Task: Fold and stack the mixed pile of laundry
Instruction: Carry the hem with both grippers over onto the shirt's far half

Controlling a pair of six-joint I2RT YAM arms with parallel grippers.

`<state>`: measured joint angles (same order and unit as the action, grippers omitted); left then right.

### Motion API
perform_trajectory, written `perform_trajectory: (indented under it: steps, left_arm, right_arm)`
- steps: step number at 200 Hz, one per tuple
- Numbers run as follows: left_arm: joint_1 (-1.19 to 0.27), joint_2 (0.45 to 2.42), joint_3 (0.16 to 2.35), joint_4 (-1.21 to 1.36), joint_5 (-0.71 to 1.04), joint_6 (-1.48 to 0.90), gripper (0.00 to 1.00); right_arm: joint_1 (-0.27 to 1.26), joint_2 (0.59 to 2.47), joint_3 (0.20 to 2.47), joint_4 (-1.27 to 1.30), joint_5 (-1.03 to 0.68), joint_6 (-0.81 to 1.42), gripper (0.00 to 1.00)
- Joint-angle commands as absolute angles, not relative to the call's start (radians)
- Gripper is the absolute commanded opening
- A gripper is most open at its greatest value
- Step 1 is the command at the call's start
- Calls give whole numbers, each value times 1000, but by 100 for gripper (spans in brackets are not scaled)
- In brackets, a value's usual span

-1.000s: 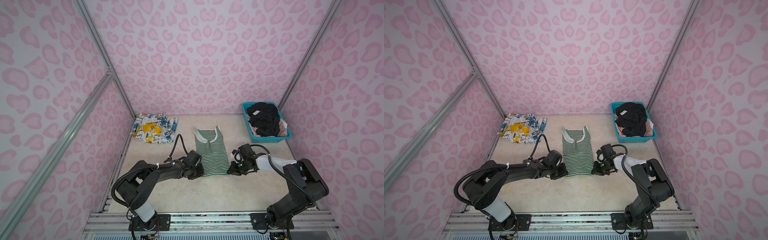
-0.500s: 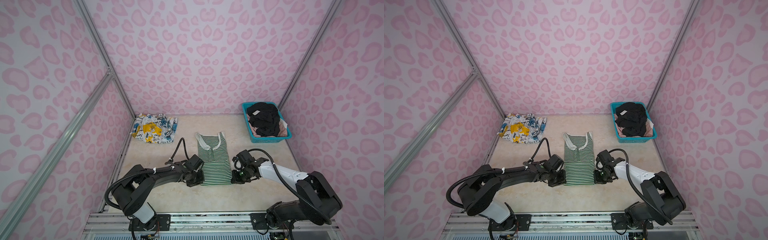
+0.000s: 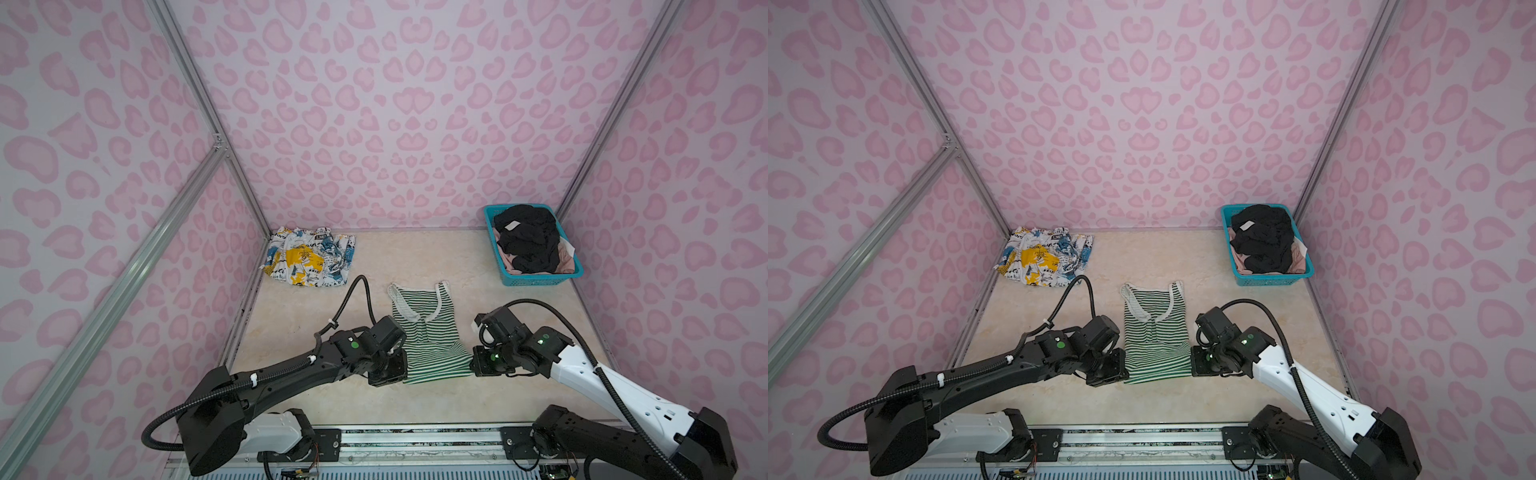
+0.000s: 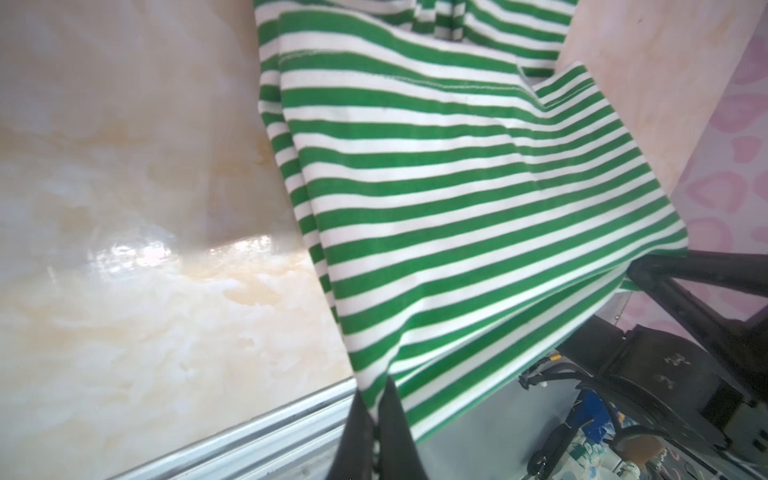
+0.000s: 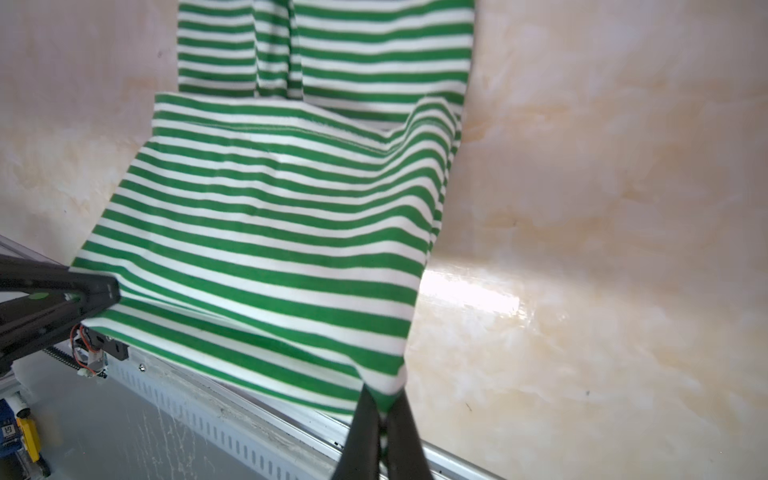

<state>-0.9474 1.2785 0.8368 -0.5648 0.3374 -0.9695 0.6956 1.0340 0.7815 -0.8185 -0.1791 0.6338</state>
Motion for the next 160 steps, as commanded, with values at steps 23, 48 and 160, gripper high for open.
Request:
perform_trajectory:
  steps: [23, 48, 160]
  left_arm:
    - [-886, 1323, 907, -640, 358, -923, 2]
    - [-818, 1347, 931, -640, 379, -883, 2]
    - [-613, 1574, 1028, -520, 531, -769, 2]
  right_arm:
    - [617, 1118, 884, -869, -143, 563, 0]
    - [562, 1210, 933, -821, -199, 516, 0]
    - [405, 1576, 1171, -765, -346, 379, 0]
